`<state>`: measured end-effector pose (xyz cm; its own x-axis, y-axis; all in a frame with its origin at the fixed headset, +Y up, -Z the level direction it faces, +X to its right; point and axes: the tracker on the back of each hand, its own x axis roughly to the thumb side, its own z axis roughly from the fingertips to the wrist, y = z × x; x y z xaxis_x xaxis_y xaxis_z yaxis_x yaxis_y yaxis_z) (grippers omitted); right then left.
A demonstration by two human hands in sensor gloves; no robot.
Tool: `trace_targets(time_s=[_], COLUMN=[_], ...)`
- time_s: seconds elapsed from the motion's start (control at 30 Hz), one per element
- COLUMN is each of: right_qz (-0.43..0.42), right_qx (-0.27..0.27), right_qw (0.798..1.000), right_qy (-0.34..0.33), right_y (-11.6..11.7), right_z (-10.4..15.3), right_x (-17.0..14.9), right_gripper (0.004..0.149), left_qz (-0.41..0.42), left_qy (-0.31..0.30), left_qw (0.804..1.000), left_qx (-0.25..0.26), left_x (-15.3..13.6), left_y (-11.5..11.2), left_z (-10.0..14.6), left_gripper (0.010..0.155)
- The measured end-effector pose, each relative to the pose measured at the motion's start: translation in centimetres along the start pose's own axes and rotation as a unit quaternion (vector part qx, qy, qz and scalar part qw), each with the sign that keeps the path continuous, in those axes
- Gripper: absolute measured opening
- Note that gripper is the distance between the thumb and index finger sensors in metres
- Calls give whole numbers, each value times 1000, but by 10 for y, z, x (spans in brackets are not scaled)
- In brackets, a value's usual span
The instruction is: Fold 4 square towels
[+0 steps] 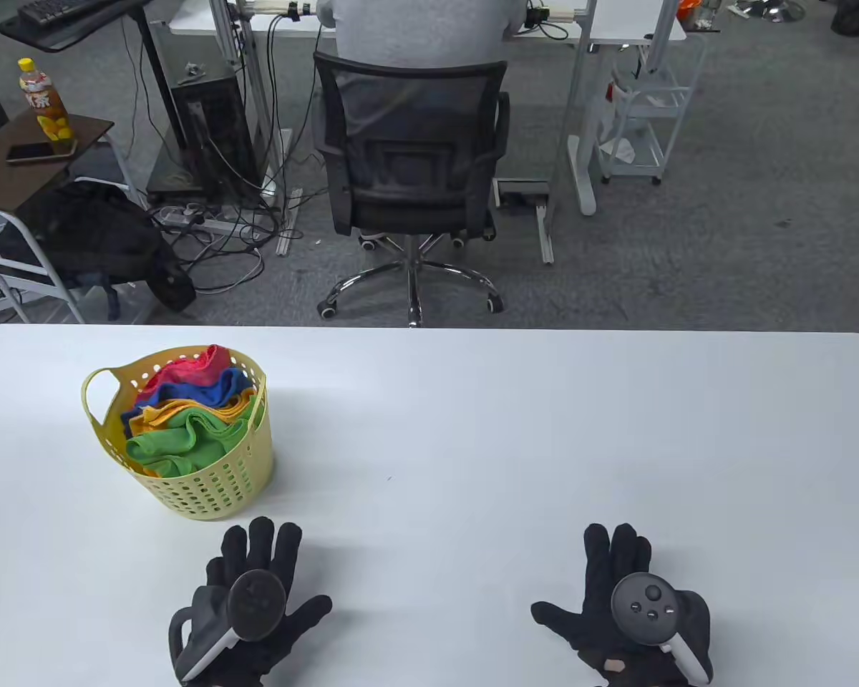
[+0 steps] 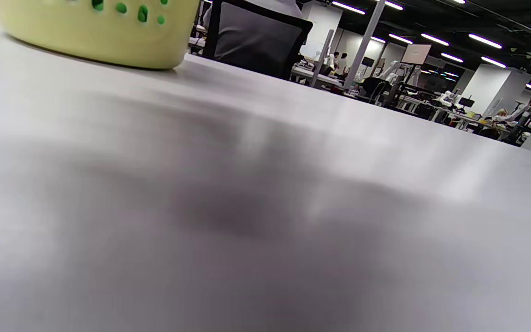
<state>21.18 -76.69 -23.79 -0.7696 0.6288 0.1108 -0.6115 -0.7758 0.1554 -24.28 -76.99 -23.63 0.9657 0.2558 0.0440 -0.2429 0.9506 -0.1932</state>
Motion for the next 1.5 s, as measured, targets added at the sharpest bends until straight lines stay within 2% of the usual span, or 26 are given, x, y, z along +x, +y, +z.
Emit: trace_targets(time_s=[0.6,0.73,0.83,0.87,0.9,0.93,1.0,1.07,1.1,1.17,1.2,1.27,1.33,1.4,1.47,1.5], right_qz=[-13,-13,-14,-14,-15,-16,-16,-20,-20,-17,-18,-19,-23,-25,-25,-24], right_qx=[-3,6,8,7,5,5,8,13,16,23,24,26,20,17,8,5], right_qw=[1000,1000,1000,1000,1000,1000,1000,1000,999,999,999,999,999,999,999,999], right_qy=[3,4,-1,-4,-6,-10,-15,-19,-21,-23,-24,-25,-27,-28,-28,-29], right_y=[-3,-1,-1,-1,-1,-1,-1,1,1,3,3,3,1,-1,-3,-4], right_z=[0,0,1,2,3,4,4,4,4,4,4,4,5,5,6,7], right_x=[-2,-2,0,1,2,3,5,8,9,10,10,10,10,10,10,10], right_gripper=[114,114,113,113,113,113,112,112,112,112,111,111,111,111,111,111], left_qz=[6,14,37,47,43,14,-75,-89,-88,-116,-141,-188,-220,-233,-282,-323], left_qy=[1,-9,-23,-7,9,32,99,145,173,233,260,298,336,347,359,369], left_qw=[1000,1000,997,991,987,982,972,962,959,949,944,932,916,908,888,869], left_qx=[-22,-2,68,123,155,184,201,214,208,179,145,81,5,-24,-55,-68], left_x=[-1,5,15,19,21,22,15,2,-9,-29,-39,-50,-57,-61,-63,-62], left_y=[-6,2,26,44,54,78,132,167,187,211,215,213,199,183,165,161], left_z=[-3,3,21,36,42,50,50,36,19,-17,-38,-67,-94,-113,-132,-139], left_gripper=[95,93,89,84,78,77,74,73,72,68,67,67,73,76,77,75])
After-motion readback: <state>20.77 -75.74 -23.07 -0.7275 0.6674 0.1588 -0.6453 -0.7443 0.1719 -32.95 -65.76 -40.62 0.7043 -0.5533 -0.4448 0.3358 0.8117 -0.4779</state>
